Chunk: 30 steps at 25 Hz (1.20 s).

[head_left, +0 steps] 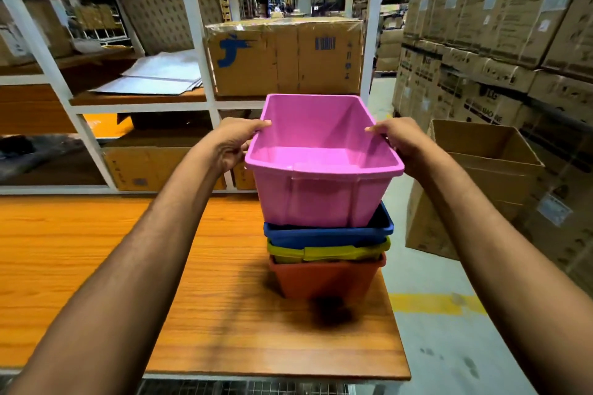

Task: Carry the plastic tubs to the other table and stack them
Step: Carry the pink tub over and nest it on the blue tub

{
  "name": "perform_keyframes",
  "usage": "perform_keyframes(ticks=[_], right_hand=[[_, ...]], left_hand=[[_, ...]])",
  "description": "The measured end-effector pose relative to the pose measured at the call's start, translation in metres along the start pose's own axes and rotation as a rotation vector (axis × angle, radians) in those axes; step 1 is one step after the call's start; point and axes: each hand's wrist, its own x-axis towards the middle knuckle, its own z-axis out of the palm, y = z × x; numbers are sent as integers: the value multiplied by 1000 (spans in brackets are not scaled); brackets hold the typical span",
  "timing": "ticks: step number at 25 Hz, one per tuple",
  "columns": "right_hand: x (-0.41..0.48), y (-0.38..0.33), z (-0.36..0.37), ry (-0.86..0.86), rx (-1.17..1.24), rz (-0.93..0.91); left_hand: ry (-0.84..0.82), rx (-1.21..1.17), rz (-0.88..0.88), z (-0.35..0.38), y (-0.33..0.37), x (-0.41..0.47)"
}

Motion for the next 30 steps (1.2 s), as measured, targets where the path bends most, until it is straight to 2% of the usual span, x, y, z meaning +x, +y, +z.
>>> perform_keyframes(ticks=[9,14,18,24,27,30], right_hand=[[9,1,-10,28,-13,50],[22,31,-9,-120,-51,207],[21,47,-7,-87,-99,217],[12,54,-9,-100,-165,221],[1,49,-8,-56,-174,137],[-13,38,-10,122,-298,-131]], left_hand=[[-31,-13,-78,16,-8,-2],[17,28,-132,13,-31,-5],[2,127,-166,15,-46,-10],[44,143,-156,18,-59,-19],[127,96,-70,19,-61,-21],[252,146,122,17,-53,-36]])
